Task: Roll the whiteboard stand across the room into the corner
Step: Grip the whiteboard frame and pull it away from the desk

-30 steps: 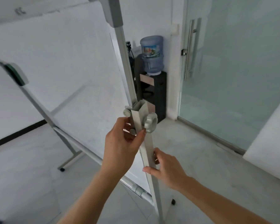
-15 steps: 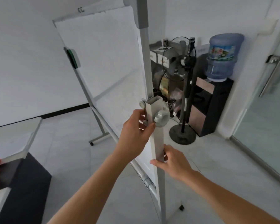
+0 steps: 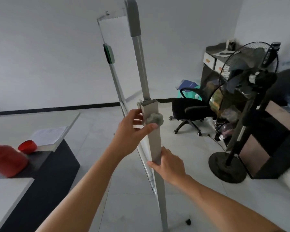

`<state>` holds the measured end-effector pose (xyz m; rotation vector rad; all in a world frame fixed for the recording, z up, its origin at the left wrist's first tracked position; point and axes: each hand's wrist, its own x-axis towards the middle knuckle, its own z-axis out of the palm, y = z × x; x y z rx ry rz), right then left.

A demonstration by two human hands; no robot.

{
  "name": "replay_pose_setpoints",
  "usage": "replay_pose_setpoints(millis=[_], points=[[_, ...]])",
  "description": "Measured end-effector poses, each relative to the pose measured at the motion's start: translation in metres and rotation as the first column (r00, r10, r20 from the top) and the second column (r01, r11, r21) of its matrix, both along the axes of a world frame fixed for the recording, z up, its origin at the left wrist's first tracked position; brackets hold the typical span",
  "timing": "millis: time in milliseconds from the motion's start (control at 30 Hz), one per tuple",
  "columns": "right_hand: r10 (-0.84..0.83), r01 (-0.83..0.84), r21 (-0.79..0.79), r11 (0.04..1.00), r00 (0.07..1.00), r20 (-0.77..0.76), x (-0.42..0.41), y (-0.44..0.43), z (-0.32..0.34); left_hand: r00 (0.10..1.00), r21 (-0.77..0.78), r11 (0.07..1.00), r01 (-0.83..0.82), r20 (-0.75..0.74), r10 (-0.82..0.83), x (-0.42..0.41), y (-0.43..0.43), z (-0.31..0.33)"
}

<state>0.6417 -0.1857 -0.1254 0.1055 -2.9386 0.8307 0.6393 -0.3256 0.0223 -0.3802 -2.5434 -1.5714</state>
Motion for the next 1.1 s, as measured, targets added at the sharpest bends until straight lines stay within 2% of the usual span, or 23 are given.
replay_pose_setpoints(millis=[233,700,900,1100], points=[[0.026,-0.026,-0.051,0.998,1.0,0.007,-0.124,-0.008,-0.006,0.999,-0.059,0.997,-0.043,-0.028,0.041,-0.125,-0.007,-0.004],[-0.012,0.015,-0.062,0.998,0.998,0.057,-0.378,-0.022,-0.008,0.998,-0.035,0.998,-0.056,-0.023,0.055,-0.376,-0.016,-0.005],[0.034,-0.029,-0.059,0.998,0.996,0.081,-0.486,-0.022,-0.006,0.995,-0.033,0.994,-0.104,-0.012,0.104,-0.478,-0.015,-0.006],[0.111,-0.107,-0.078,0.991,0.993,0.042,-0.598,-0.017,-0.012,0.985,-0.034,0.985,-0.171,-0.021,0.17,-0.581,-0.01,-0.008]])
